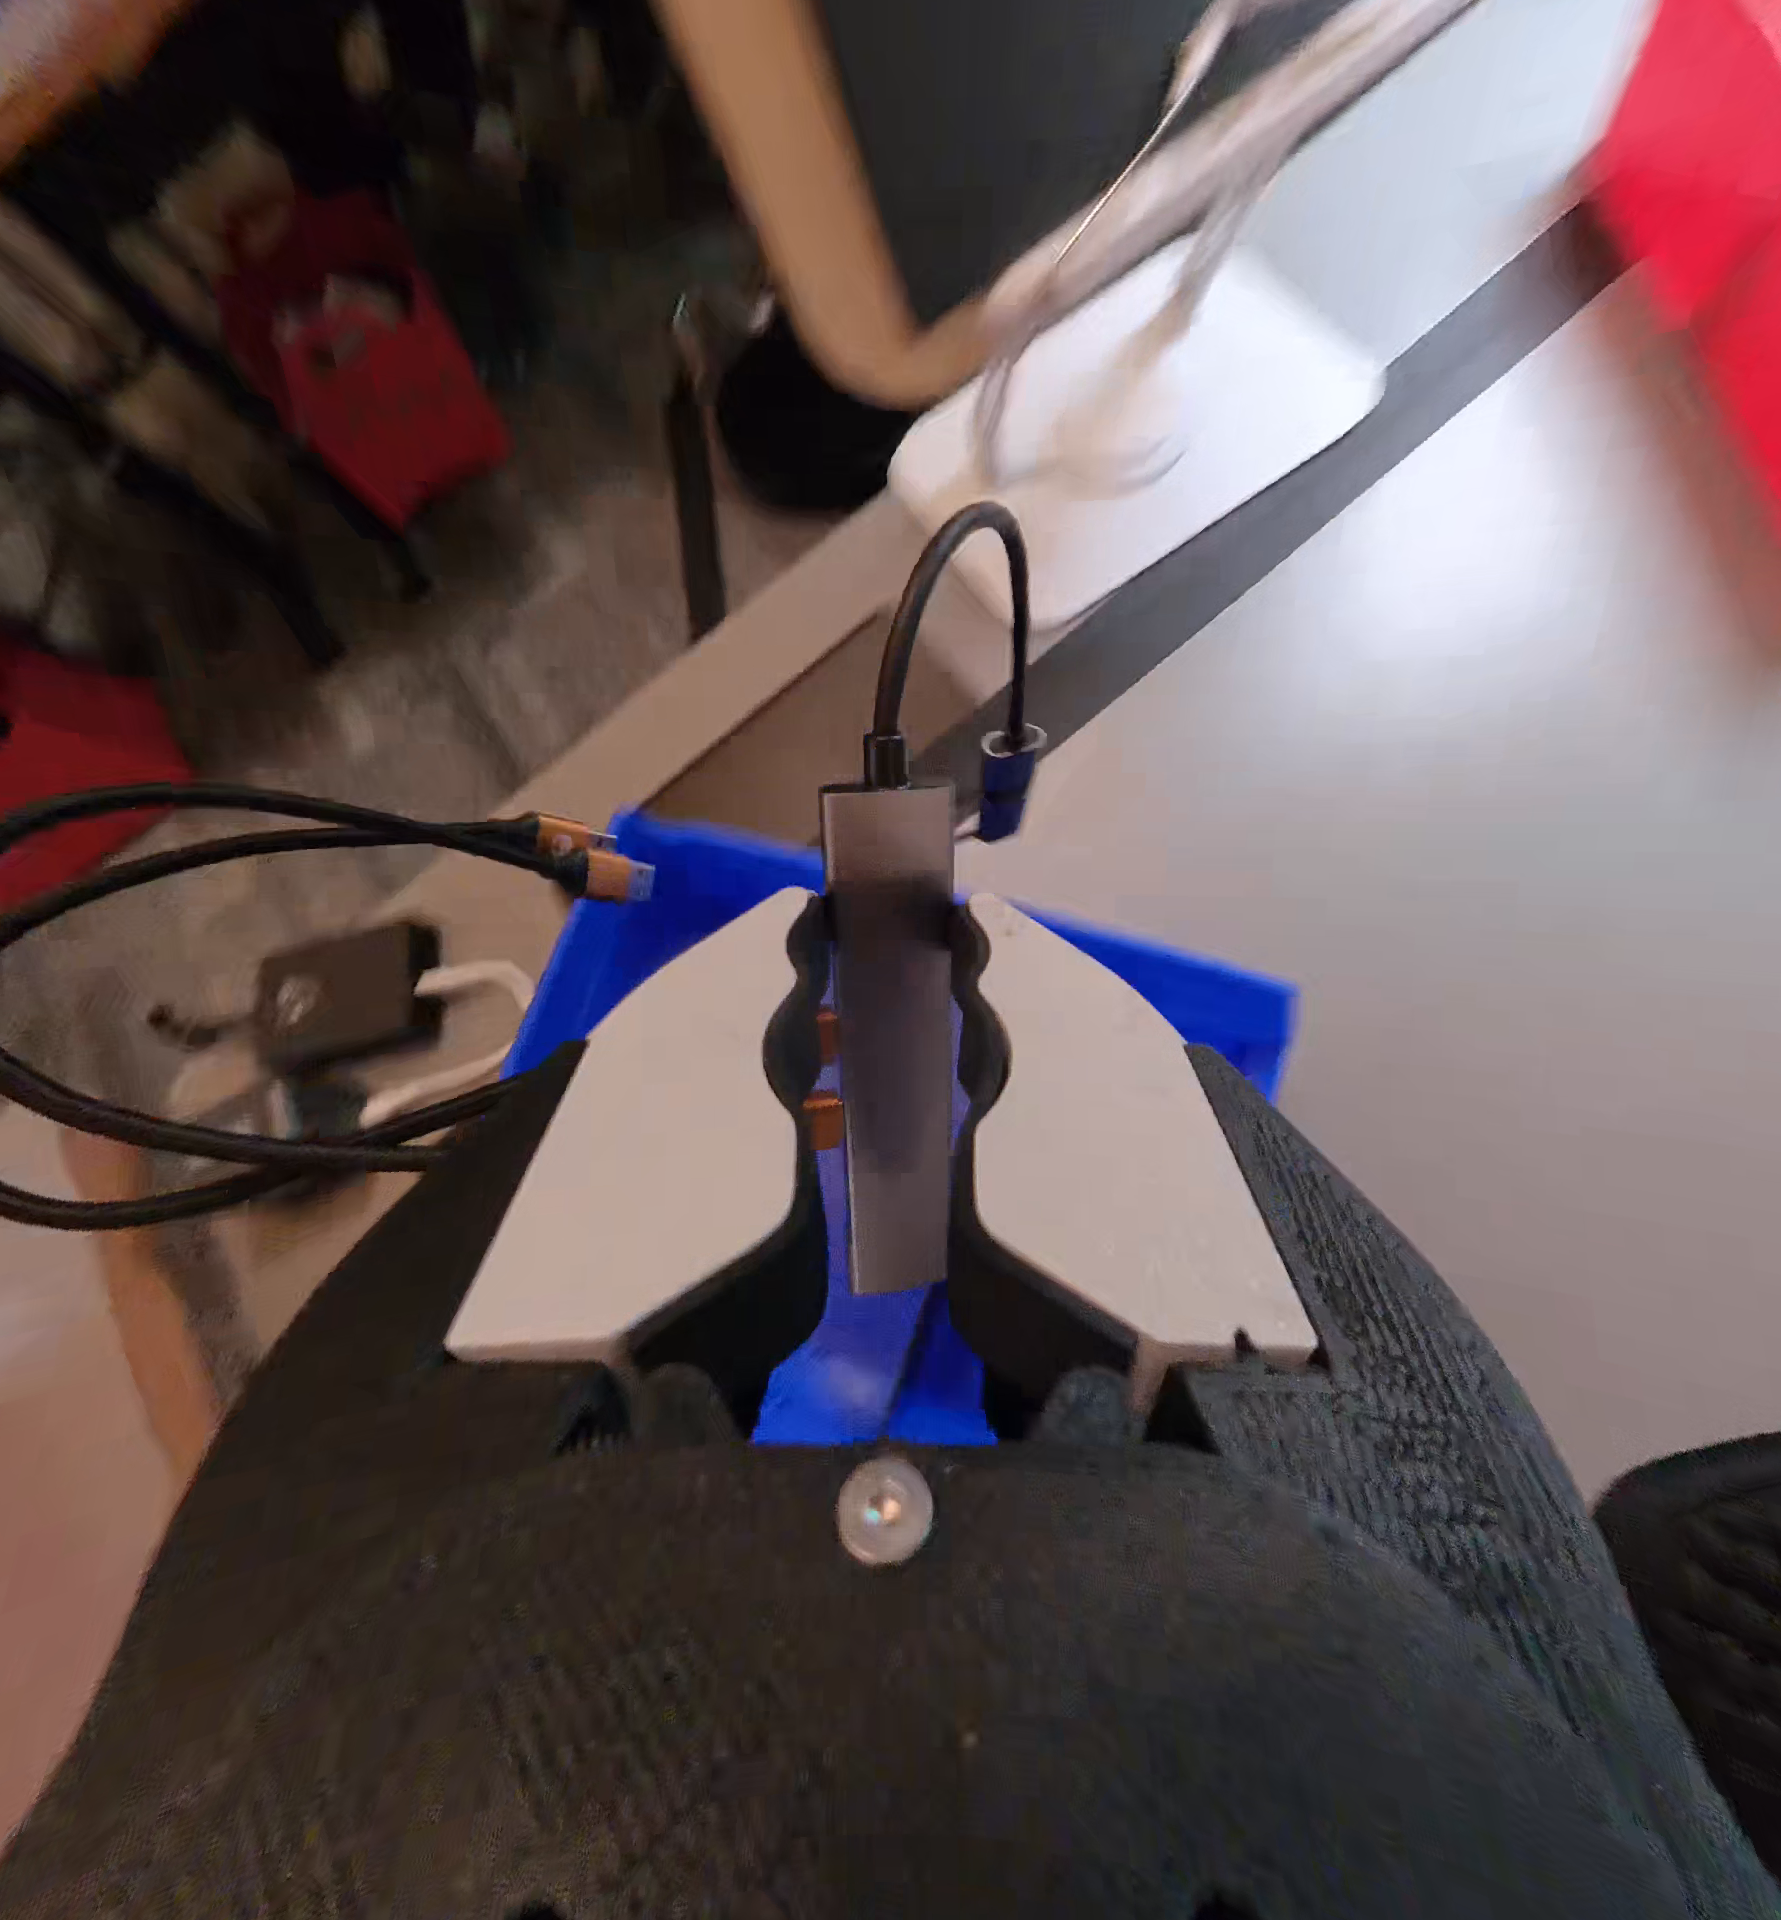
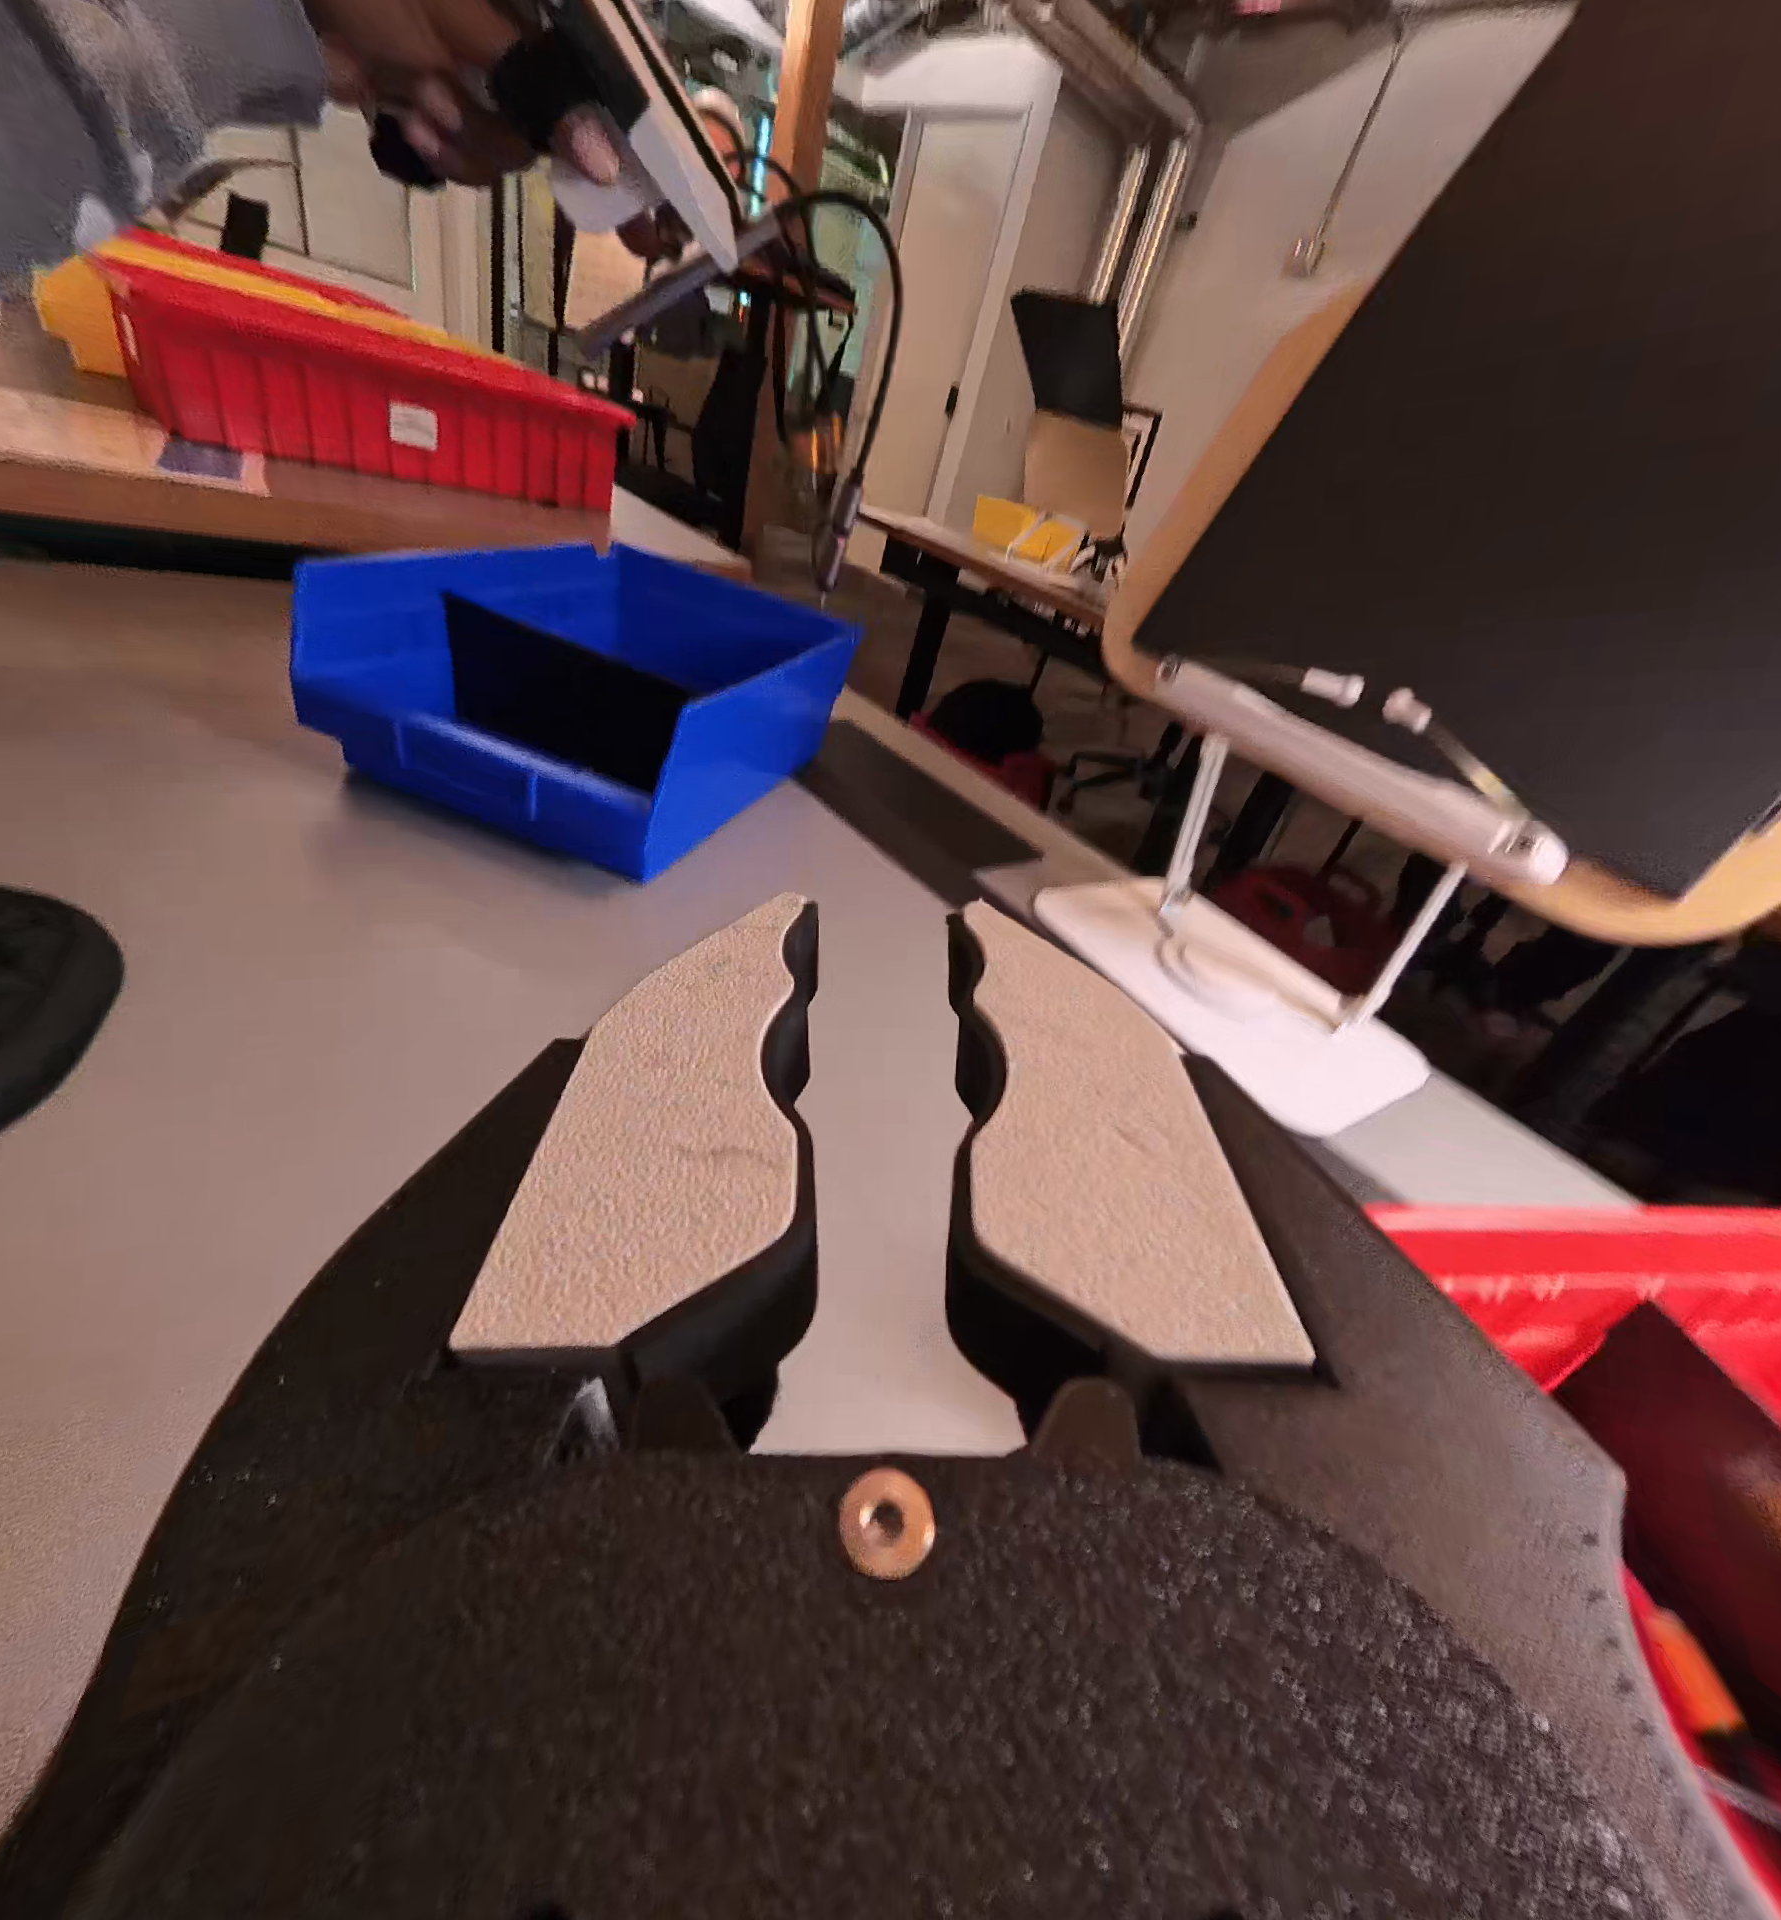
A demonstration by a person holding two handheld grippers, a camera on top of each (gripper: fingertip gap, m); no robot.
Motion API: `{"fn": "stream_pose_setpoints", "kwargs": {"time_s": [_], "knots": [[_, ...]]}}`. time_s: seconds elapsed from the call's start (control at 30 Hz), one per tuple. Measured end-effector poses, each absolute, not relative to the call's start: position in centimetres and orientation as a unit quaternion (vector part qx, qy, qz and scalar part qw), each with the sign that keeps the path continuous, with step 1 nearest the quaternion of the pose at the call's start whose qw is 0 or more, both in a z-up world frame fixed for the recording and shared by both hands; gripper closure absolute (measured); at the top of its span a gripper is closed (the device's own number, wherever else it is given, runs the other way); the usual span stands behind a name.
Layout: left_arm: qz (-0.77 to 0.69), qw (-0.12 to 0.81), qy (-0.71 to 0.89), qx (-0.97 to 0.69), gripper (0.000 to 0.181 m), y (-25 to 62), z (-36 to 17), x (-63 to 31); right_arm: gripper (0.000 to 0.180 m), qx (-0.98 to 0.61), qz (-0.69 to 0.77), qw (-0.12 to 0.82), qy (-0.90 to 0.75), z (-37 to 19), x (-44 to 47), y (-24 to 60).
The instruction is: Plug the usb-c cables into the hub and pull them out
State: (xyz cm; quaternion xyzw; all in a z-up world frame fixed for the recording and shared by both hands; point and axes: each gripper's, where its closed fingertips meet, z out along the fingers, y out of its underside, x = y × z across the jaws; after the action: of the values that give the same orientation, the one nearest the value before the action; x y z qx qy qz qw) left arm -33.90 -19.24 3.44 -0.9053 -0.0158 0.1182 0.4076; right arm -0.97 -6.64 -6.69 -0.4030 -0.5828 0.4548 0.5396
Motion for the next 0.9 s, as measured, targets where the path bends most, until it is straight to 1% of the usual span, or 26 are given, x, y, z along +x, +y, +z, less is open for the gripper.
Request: {"fn": "stream_pose_setpoints", "kwargs": {"time_s": [0.1,0.17,0.27,0.33,0.43,0.53,0.6,0.67,0.83,0.87,0.9], "knots": [[0.049,0.501,0.051,-0.862,0.158,-17.6,7.3,-27.0,0.156,-0.358,0.454,0.574,-0.58,-0.8,-1.5,-6.9],[-0.012,0.548,0.1,-0.831,0.158,-16.8,8.8,-22.0,0.156,-0.33,0.462,0.592,-0.573,3.8,-1.4,-6.9],[-0.115,0.591,0.181,-0.777,0.157,-16.3,9.0,-14.6,0.156,-0.289,0.473,0.604,-0.572,9.2,-0.3,-7.2],[-0.195,0.619,0.231,-0.725,0.157,-16.2,9.0,-10.2,0.158,-0.27,0.483,0.606,-0.571,11.0,0.6,-7.0],[-0.303,0.643,0.275,-0.647,0.158,-16.0,8.8,-5.6,0.162,-0.253,0.528,0.548,-0.598,9.7,1.2,-7.7],[-0.351,0.631,0.286,-0.63,0.158,-14.3,7.1,-3.1,0.162,-0.241,0.545,0.478,-0.645,6.3,0.5,-9.7],[-0.36,0.625,0.286,-0.631,0.158,-13.1,6.1,-2.1,0.157,-0.248,0.538,0.444,-0.672,4.3,-0.6,-10.8],[-0.359,0.63,0.284,-0.627,0.158,-12.4,5.6,-1.5,0.147,-0.262,0.548,0.387,-0.693,2.3,-1.8,-12.2],[-0.364,0.648,0.279,-0.608,0.158,-12.3,5.6,-1.0,0.136,-0.271,0.592,0.311,-0.693,-0.6,-4.0,-15.2],[-0.37,0.649,0.282,-0.602,0.158,-12.6,5.7,-0.9,0.14,-0.261,0.611,0.308,-0.681,-0.3,-4.0,-15.7],[-0.378,0.649,0.284,-0.596,0.157,-12.8,5.8,-0.8,0.148,-0.257,0.625,0.313,-0.667,-0.1,-4.1,-15.8]]}}
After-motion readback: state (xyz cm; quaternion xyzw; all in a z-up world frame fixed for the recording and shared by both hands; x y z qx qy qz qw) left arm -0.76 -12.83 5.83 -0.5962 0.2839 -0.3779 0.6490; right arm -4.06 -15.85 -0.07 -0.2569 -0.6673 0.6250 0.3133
